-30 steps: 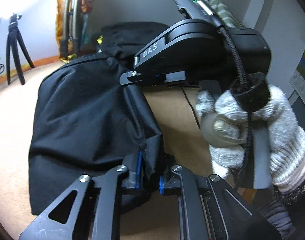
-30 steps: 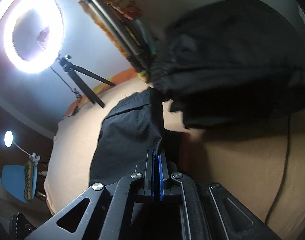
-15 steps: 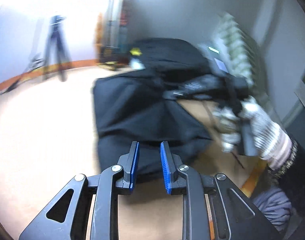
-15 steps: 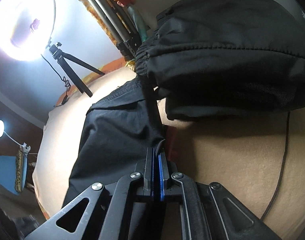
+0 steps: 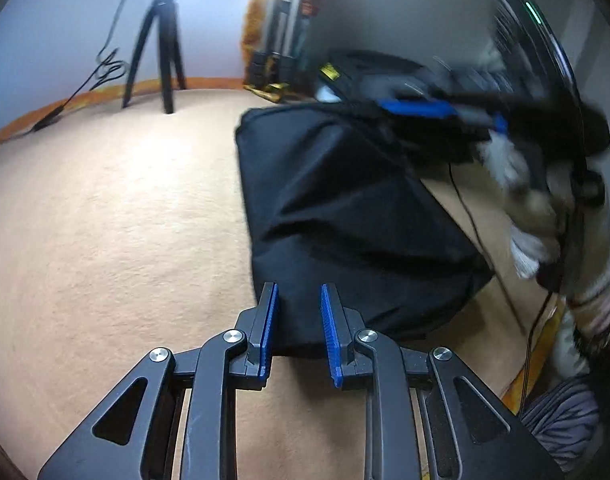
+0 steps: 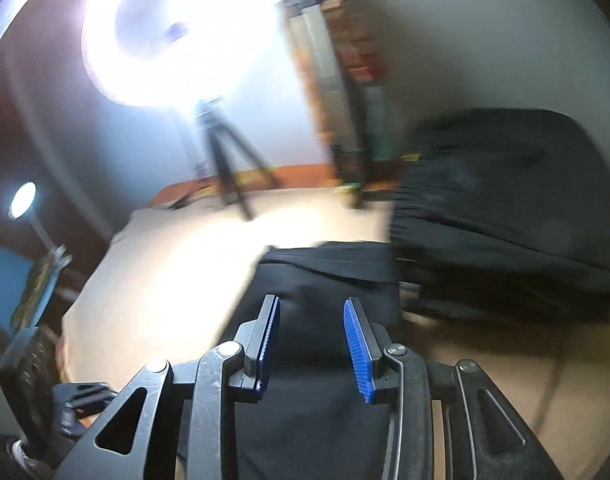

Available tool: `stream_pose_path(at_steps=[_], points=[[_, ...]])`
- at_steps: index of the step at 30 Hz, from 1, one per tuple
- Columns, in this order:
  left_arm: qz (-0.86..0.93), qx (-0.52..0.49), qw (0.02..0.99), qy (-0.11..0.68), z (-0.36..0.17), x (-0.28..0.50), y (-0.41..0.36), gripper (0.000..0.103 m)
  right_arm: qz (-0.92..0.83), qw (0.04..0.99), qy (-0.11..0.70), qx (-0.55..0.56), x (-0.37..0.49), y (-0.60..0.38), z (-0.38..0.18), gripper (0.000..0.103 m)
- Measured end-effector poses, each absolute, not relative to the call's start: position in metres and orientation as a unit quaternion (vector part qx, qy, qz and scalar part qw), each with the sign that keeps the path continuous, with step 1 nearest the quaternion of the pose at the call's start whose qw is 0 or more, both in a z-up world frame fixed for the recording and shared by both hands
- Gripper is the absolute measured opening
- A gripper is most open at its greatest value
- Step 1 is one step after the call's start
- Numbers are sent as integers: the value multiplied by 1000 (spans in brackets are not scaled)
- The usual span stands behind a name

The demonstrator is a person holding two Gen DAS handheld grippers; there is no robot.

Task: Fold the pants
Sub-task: 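Lower the pants onto the blanket and open both tools, then lower both open tools onto the edge of the folded black pants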

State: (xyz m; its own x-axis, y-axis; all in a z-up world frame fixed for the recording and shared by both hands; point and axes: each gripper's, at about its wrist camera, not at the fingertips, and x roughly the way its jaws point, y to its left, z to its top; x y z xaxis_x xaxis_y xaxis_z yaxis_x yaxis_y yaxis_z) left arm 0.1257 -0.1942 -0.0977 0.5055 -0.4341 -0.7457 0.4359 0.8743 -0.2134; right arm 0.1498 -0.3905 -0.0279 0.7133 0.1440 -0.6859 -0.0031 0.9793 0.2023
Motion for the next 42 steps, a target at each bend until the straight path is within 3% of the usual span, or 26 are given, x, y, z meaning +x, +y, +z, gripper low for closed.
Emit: stream_pose_path(at_steps=[8, 11, 15, 17, 24, 31, 42], points=[[-286, 18, 852, 437, -115, 113, -205, 17, 66, 898, 429, 71, 209, -358, -70, 36], [-300, 17, 848, 436, -121, 108, -208, 16, 40, 890, 450, 62, 218, -370, -90, 30], [-314, 33, 841, 438, -123, 99, -215, 16, 31, 886, 451, 100, 217, -399, -105, 13], [-317, 36, 838, 443, -121, 97, -215, 16, 27, 887, 451, 99, 215, -399, -103, 11], [-328, 23, 850, 411, -79, 85, -207, 17, -1, 905, 411, 112, 167, -418, -59, 29], [-316, 11, 871, 375, -49, 110, -204, 17, 32, 901, 411, 134, 114, -426, -50, 31], [-292, 22, 855, 427, -96, 152, -236, 17, 30, 865, 491, 96, 72, -420, -100, 29]])
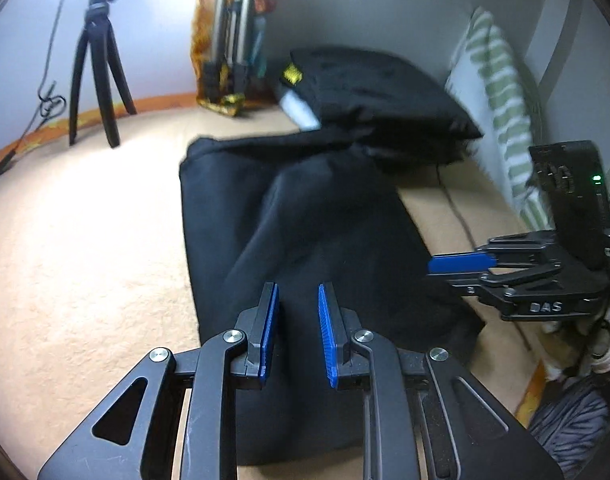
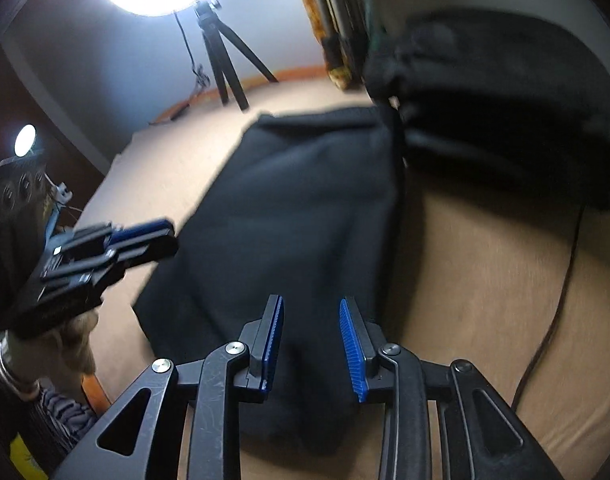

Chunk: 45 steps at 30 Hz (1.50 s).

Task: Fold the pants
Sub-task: 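Lower both open tools onto the edge of the folded black pants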

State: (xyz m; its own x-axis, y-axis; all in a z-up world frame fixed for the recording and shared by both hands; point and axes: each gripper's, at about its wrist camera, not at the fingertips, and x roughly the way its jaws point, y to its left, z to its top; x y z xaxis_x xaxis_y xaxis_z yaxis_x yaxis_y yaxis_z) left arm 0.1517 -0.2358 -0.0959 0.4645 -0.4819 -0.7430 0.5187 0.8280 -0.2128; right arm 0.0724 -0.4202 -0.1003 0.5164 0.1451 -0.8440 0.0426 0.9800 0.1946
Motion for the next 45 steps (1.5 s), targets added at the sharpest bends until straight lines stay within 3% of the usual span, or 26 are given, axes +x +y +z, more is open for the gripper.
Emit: stream_pose_path(at_steps=[9, 11, 13, 15, 18, 25, 33, 43, 45], points=[[-298, 20, 843, 448, -102, 144, -225, 20, 50, 854, 509, 96, 62, -434, -109, 29], [-290, -13, 847, 445, -92, 150, -211, 28, 56, 859, 498, 103, 62, -439, -104, 30], [-274, -43, 855, 438, -83, 159, -196, 39, 49, 869, 481, 109, 62, -446, -98, 36], [-259, -84, 857, 437, -78, 171, -178, 41, 38, 878, 462, 119, 64, -455, -94, 56], [-257, -129, 842, 455, -83, 187, -169, 53, 49, 877, 454, 149, 71, -464, -96, 60], [-255, -152, 823, 484, -105, 202, -169, 53, 45, 866, 451, 211, 88, -482, -106, 68], [-263, -169, 812, 493, -113, 209, -171, 53, 56, 852, 427, 297, 94, -515, -114, 69], [-279, -179, 807, 490, -117, 216, -177, 53, 97, 848, 425, 301, 103, -513, -119, 69], [-281, -185, 805, 488, -118, 218, -176, 53, 108, 844, 425, 309, 103, -514, -121, 65]])
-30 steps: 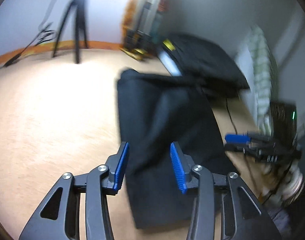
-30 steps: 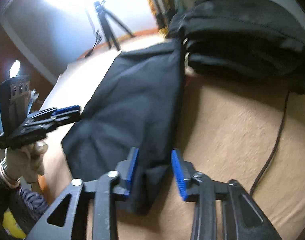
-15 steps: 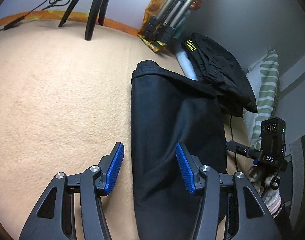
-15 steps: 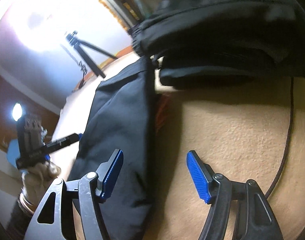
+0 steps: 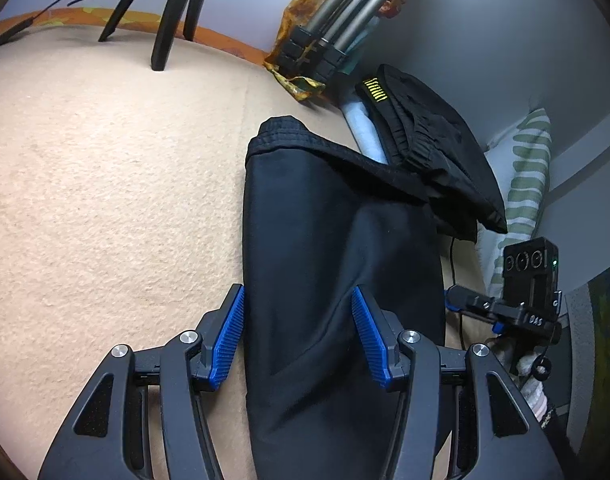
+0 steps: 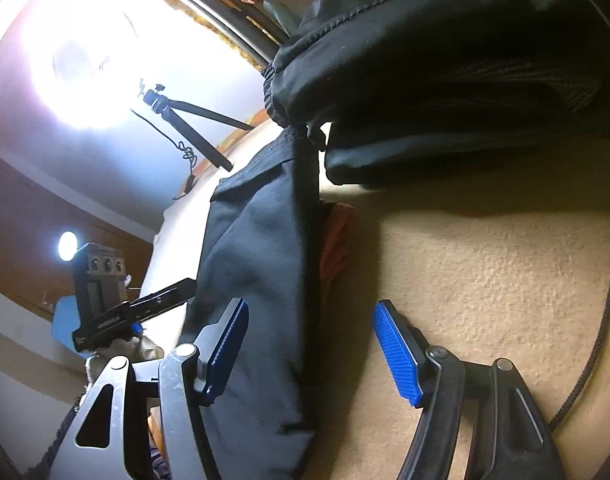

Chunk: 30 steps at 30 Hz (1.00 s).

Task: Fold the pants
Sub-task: 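Lower both open tools onto the edge of the folded black pants, then grasp the pants edge with the left tool while the right tool grasps beside it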

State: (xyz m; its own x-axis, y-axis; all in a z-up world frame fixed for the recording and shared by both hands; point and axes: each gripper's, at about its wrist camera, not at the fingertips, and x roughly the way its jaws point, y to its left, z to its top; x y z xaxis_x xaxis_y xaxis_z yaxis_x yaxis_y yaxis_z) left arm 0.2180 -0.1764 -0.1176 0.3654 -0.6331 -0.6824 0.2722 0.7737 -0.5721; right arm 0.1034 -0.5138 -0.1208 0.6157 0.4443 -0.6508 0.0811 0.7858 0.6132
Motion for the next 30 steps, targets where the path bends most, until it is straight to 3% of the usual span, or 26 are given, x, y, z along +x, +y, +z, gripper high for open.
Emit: stream_pose_path(at_steps=[13, 14, 15, 18, 21, 30], points=[[-302, -192, 802, 478, -120, 224, -187, 53, 163, 840, 415, 309, 136, -478, -131, 59], [-300, -190, 804, 478, -119, 224, -188, 53, 160, 839, 419, 307, 139, -474, -133, 51], [-295, -183, 807, 477, -118, 223, -190, 51, 154, 842, 421, 301, 140, -472, -133, 44], [-283, -178, 813, 477, -119, 222, -191, 31, 142, 844, 422, 299, 139, -470, -132, 35], [-275, -174, 819, 472, -117, 220, -190, 19, 126, 853, 423, 280, 136, -463, -127, 30], [-267, -130, 852, 431, -87, 196, -198, 12, 102, 876, 417, 221, 119, -439, -91, 23]])
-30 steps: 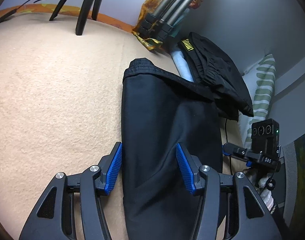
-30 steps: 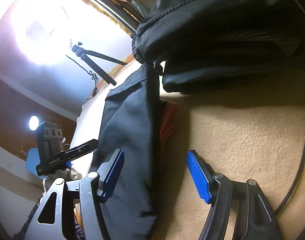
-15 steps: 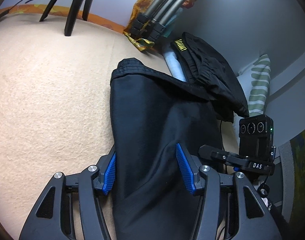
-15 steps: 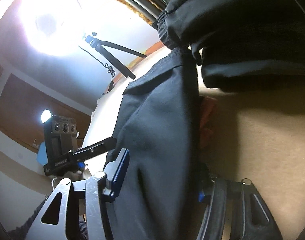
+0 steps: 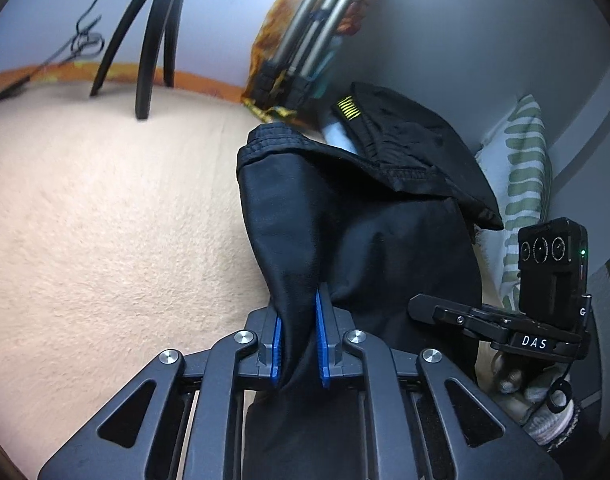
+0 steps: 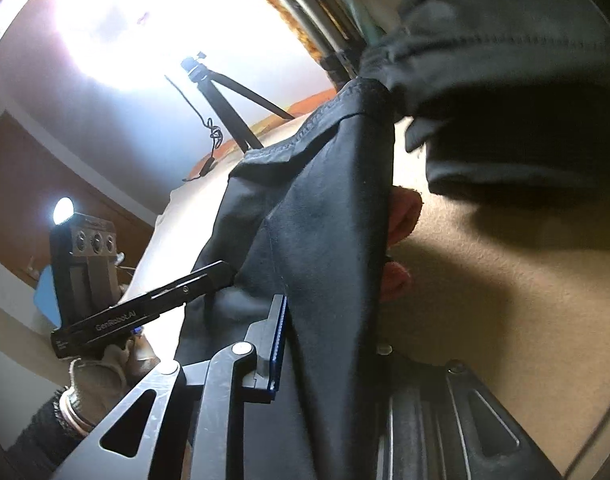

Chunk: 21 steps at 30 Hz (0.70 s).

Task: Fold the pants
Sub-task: 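Grasp the pants edge with the left tool while the right tool grasps beside it, then lift the pants with both tools and lay them onto the black clothes stack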

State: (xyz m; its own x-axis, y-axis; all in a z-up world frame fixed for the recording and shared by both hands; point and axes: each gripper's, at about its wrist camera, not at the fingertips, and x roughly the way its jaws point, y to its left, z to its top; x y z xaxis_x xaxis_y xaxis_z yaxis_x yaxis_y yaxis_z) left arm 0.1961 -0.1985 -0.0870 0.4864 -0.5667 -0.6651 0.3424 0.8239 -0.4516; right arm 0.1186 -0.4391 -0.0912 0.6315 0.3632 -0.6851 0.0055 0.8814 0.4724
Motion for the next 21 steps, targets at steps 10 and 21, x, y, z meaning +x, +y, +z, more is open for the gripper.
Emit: stream_pose_path(at_steps=[10, 21], points=[[-284, -79, 884, 362, -43, 169, -221, 11, 78, 907, 378, 165, 98, -422, -41, 22], [-317, -25, 906, 279, 5, 148, -258, 11, 50, 937, 318, 135, 65, -444, 7, 22]])
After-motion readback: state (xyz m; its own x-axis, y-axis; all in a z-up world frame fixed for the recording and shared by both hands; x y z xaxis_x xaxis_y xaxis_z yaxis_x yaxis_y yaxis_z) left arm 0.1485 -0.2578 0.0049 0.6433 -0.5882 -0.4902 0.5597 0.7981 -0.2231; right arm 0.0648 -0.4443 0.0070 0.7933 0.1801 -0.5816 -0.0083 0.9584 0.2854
